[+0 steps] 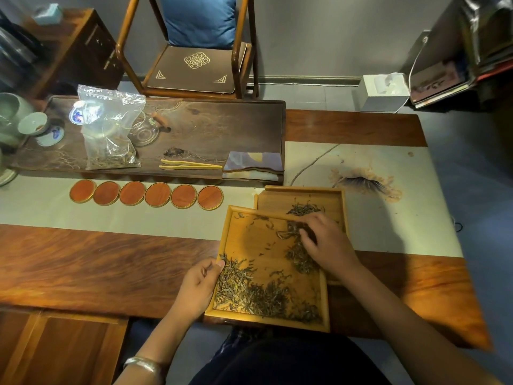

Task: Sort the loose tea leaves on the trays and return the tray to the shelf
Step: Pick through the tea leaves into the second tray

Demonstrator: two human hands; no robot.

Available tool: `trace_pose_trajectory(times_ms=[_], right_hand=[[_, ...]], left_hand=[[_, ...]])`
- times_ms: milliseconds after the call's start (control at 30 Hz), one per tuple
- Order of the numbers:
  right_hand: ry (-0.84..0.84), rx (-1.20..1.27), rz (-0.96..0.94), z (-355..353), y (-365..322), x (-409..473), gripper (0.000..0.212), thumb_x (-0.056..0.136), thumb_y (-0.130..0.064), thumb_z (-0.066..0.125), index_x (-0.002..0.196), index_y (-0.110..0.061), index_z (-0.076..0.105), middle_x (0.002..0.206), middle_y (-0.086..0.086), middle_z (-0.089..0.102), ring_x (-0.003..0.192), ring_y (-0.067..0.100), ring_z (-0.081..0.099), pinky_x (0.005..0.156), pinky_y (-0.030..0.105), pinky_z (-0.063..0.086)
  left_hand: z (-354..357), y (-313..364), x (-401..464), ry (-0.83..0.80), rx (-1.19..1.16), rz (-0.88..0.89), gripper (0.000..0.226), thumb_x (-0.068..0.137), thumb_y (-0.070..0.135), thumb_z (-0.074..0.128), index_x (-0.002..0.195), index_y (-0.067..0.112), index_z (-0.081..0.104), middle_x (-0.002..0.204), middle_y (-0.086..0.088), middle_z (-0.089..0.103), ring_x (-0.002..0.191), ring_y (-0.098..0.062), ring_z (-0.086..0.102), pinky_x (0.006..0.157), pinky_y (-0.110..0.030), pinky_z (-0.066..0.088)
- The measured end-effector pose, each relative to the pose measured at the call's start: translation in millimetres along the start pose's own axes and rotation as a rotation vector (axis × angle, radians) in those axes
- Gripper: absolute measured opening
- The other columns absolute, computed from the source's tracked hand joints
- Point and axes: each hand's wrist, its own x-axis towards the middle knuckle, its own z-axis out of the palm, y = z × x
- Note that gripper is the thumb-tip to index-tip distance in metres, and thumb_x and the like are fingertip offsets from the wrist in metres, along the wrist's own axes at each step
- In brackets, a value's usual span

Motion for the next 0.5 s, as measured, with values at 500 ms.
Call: trace_pose_trajectory(times_ms=[500], right_hand=[[-0.113,-0.078,0.045,4,19,-15,0.043,0.090,-0.037,0.058,0.128,-0.020,0.053,0.120,0.001,0.048,0.113,0.015,0.046,0.091,0.027,0.045]], left_hand=[[-9,-1,-4,-0.029,0.029,-0.067,0.030,0.099,0.016,0.047,0.074,0.009,0.062,0.065,0.004,0.061,0.065,-0.005,0.056,0.063,-0.018,0.041]])
